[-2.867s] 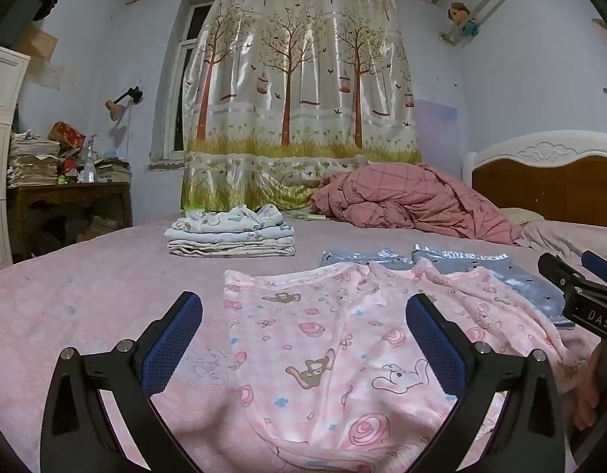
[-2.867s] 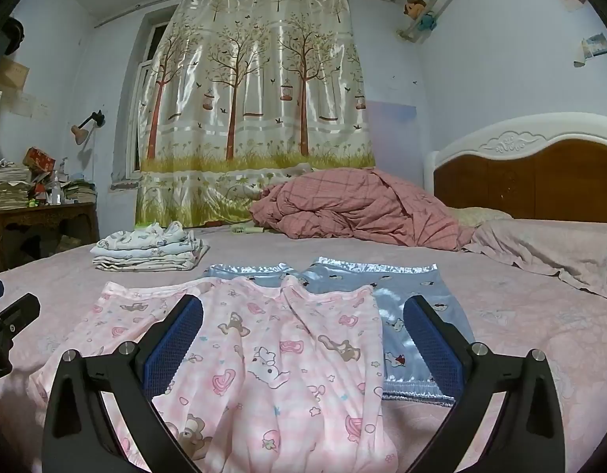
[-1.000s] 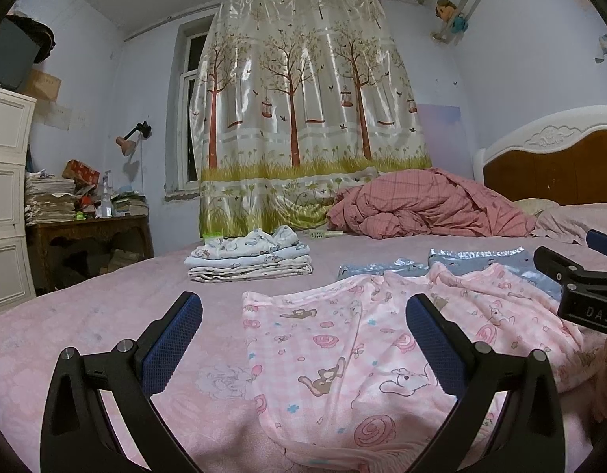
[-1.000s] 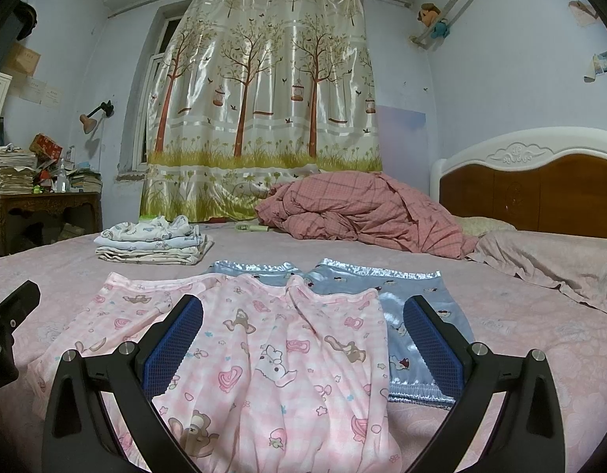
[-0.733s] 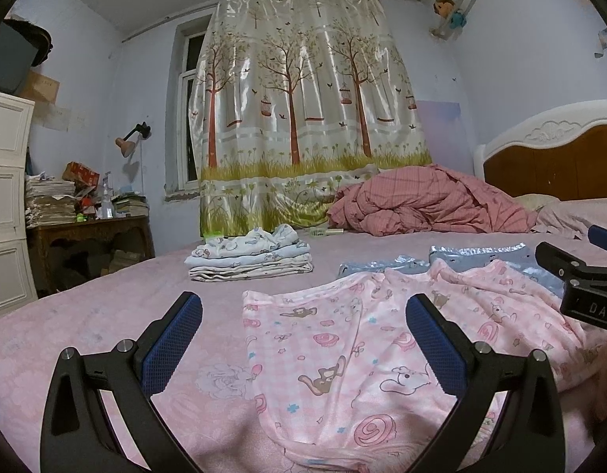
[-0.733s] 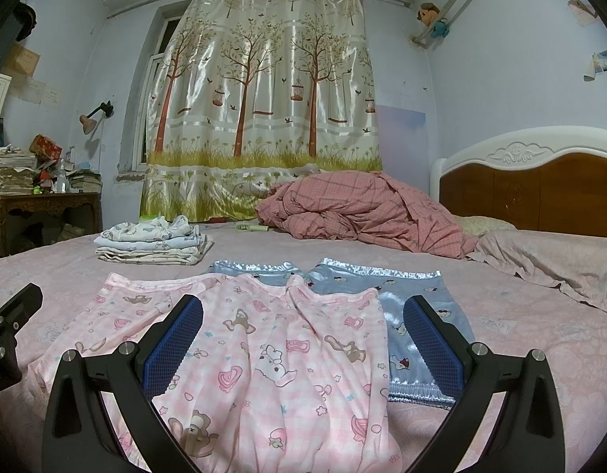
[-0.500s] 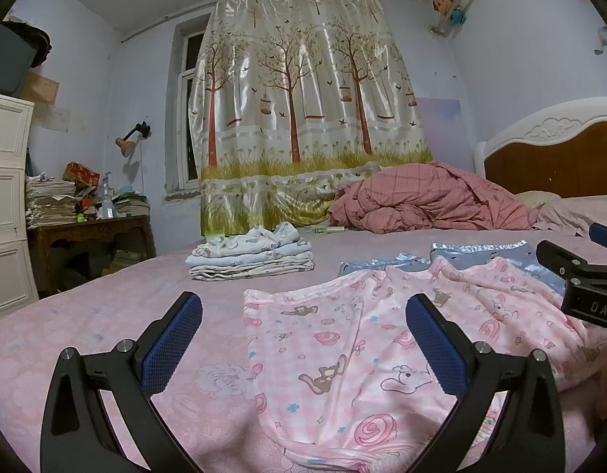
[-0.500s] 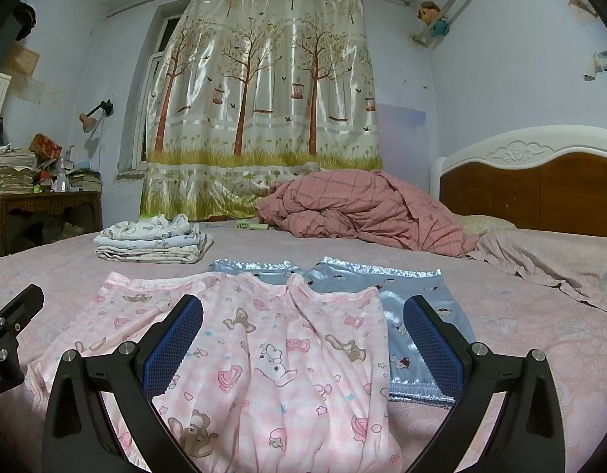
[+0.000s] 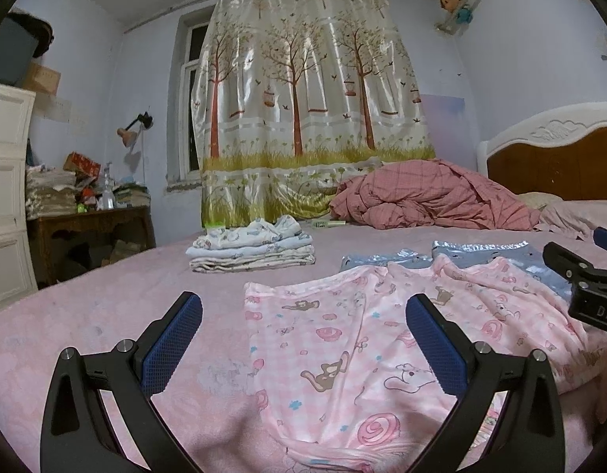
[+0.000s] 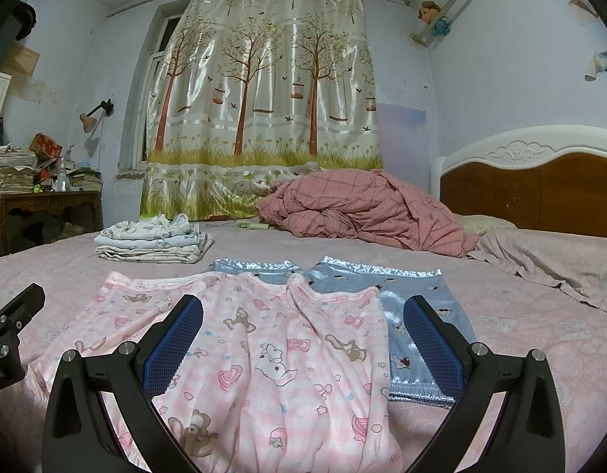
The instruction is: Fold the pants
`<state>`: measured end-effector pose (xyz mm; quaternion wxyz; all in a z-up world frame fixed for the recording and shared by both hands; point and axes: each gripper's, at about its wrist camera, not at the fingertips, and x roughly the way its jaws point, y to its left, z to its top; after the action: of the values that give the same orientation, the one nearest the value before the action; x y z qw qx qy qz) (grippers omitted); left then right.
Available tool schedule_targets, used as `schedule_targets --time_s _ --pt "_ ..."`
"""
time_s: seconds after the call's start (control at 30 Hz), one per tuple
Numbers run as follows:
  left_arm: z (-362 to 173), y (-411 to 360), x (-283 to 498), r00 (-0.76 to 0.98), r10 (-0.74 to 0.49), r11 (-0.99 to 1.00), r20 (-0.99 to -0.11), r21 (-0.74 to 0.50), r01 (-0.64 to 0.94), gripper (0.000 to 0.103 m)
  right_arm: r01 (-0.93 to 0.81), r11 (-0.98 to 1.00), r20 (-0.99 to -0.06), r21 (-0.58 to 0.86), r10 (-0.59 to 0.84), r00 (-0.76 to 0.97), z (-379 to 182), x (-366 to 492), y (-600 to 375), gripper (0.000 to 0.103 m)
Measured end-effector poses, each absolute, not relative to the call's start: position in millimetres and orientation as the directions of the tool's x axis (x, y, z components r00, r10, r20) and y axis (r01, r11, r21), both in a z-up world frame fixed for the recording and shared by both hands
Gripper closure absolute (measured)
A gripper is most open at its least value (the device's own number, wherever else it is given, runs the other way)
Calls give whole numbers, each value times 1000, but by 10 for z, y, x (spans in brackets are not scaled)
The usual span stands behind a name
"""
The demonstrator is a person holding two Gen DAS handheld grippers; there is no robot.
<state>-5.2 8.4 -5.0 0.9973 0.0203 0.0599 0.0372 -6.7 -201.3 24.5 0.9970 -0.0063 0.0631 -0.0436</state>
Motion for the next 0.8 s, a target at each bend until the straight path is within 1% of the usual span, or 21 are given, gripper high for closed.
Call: schedule_targets --time_s 0.13,0.23,0.27,0.37,0.4,0.47,0.57,0.67,0.8 --pt "-34 158 -63 989 53 999 -135 11 -52 0 90 996 -108 -16 -91 990 114 -58 -1972 0" --pt "-17 227 -127 984 117 993 -137 -10 -120 0 77 997 -98 -8 -78 992 133 -115 -1994 0" --pt "-12 263 -143 984 114 993 -134 -24 -119 0 70 998 -89 -3 -70 994 138 -142 -1998 0" --pt "-4 380 -161 986 67 994 -151 -73 -79 0 86 996 -40 10 -86 995 170 -284 -2058 1" --pt "8 401 -151 984 60 994 -165 -84 -75 0 89 996 -35 11 -89 995 186 -292 -2064 1" --pt "38 435 -155 982 7 995 -187 -93 -25 0 92 996 -30 9 -92 995 201 -329 -2080 1" --pt "76 453 -251 983 25 999 -180 -37 -32 0 82 997 -59 1 -82 995 203 -321 -2098 1" --pt "108 435 -295 979 51 998 -198 30 -46 0 85 996 -90 -1 -85 992 220 -311 -2134 1" --pt "141 529 -302 972 83 996 -221 53 -73 0 83 996 -148 21 -79 986 216 -294 -2186 1"
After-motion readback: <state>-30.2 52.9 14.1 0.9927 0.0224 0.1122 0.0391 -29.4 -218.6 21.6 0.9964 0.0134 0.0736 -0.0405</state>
